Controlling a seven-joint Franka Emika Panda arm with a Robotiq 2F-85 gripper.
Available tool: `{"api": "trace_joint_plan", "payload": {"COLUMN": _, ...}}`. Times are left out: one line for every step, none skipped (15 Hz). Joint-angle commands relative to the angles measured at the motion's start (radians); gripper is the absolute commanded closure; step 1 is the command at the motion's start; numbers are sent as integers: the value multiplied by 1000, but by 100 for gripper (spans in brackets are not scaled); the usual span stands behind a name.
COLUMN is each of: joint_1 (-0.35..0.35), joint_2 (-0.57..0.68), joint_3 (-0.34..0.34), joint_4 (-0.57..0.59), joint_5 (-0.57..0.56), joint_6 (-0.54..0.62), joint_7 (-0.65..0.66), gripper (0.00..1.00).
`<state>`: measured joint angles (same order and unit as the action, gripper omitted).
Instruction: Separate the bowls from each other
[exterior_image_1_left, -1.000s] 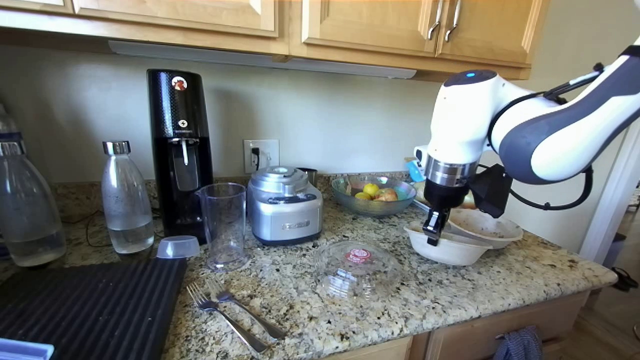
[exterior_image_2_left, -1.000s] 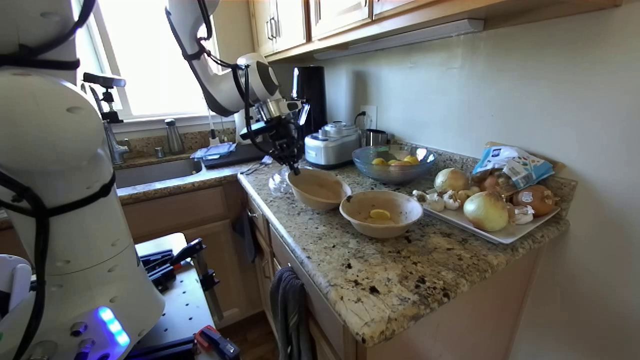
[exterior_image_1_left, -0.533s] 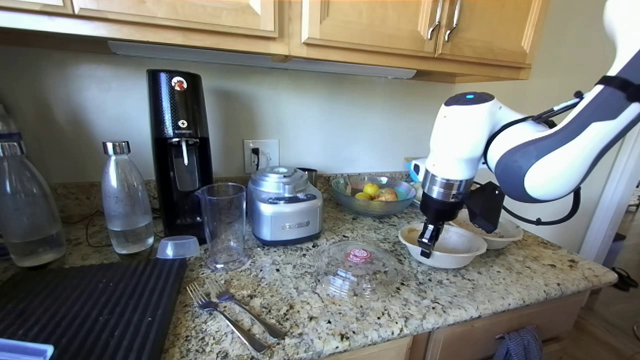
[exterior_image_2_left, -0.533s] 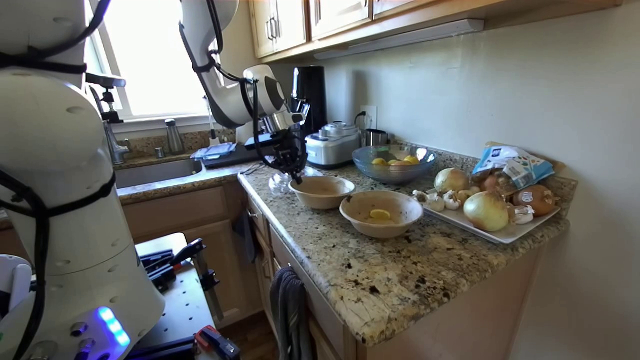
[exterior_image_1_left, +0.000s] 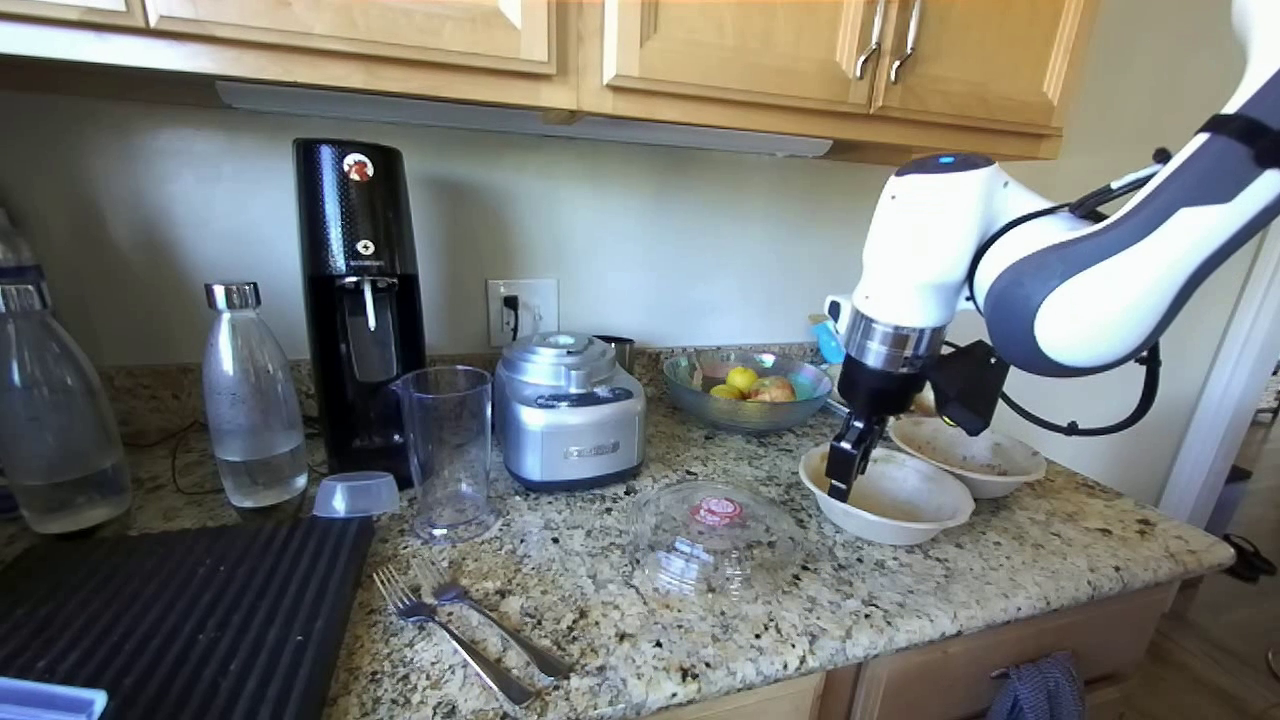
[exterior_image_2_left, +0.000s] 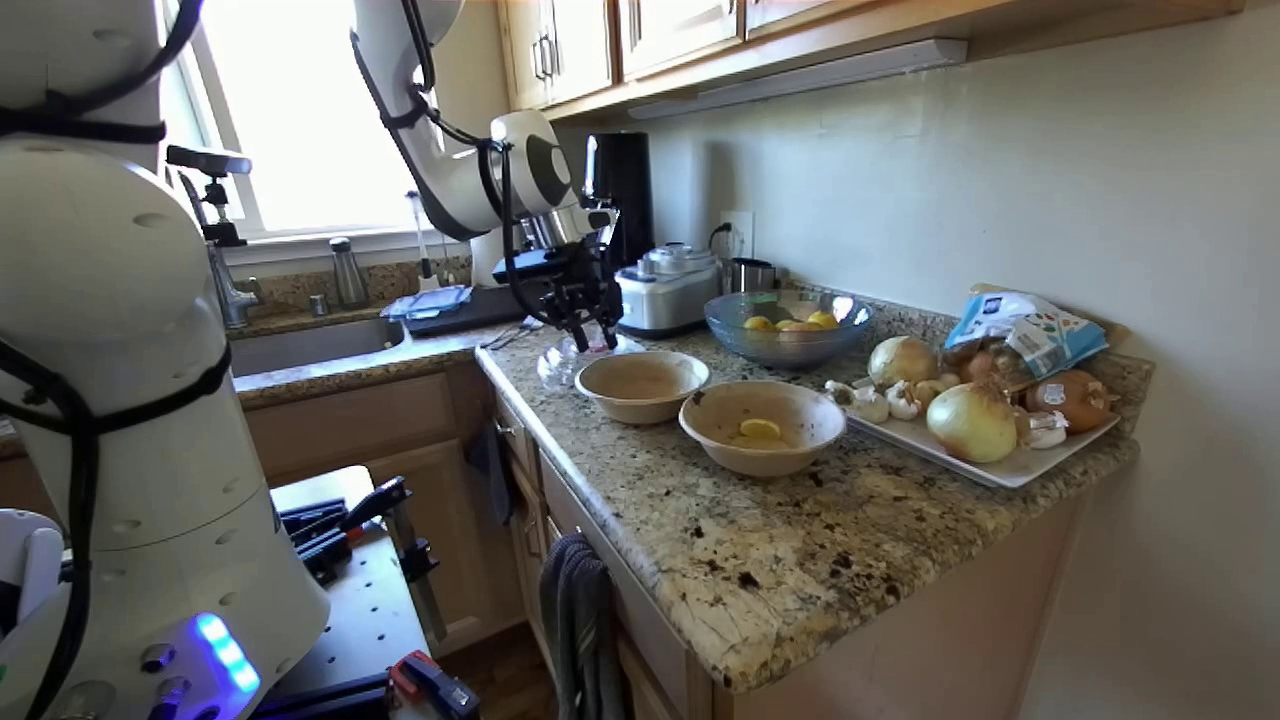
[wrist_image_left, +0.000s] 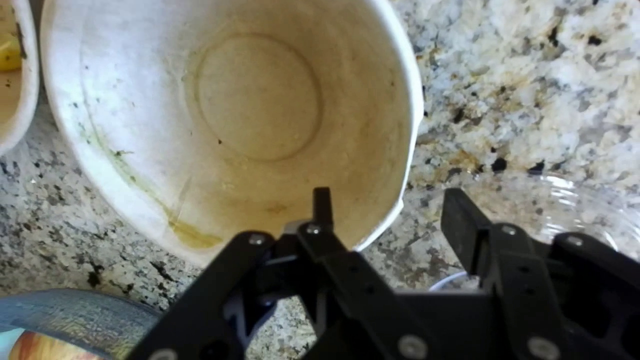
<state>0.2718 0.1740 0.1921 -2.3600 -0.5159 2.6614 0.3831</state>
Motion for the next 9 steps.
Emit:
{"api": "trace_joint_plan", "payload": {"joint_1": -16, "joint_2": -113, "joint_3": 14, "joint_4": -40, "joint_5": 167, "joint_6": -54, "joint_7": -141, "gripper": 9}}
{"api": "trace_joint_plan", "payload": {"joint_1": -22, "joint_2": -134, "joint_3": 18, "joint_4": -38, "joint_5": 223, "joint_6": -80, "joint_7": -182, "gripper": 4}}
{"api": "trace_joint_plan", "payload": {"joint_1": -26, "joint_2": -155, "joint_3": 19, "joint_4": -35, "joint_5": 279, "joint_6": -110, "joint_7": -221, "gripper": 0}}
{"api": "trace_joint_plan", "payload": {"joint_1": -29, "joint_2": -174, "joint_3": 17, "joint_4": -32, "joint_5": 321, "joint_6": -134, "joint_7": -252, "gripper": 0}}
{"api": "trace_joint_plan", "payload": {"joint_1": -32, "joint_2": -196, "joint_3": 13, "joint_4": -30, "joint_5": 354, "joint_6": -161, "joint_7": -271, "gripper": 0}}
{"api": "trace_joint_plan", "payload": {"joint_1": -36, "joint_2": -212, "joint_3": 10, "joint_4": -27, "joint_5": 379, "joint_6": -186, "joint_7": -287, "gripper": 0}}
{"api": "trace_joint_plan", "payload": {"joint_1": -26, "joint_2": -143, "joint_3": 13, "joint_4": 2, "joint_5": 328, "joint_6": -138, "joint_7": -242, "gripper": 0}}
{"api": "trace_joint_plan", "payload": {"joint_1": -29, "joint_2": -155, "joint_3": 14, "joint_4": 3, "joint_5": 335, "joint_6": -145, "joint_7": -250, "gripper": 0}}
{"api": "trace_joint_plan", "payload": {"joint_1": -29, "joint_2": -154, "joint_3": 14, "joint_4": 5, "joint_5": 335, "joint_6": -145, "joint_7": -250, "gripper": 0}}
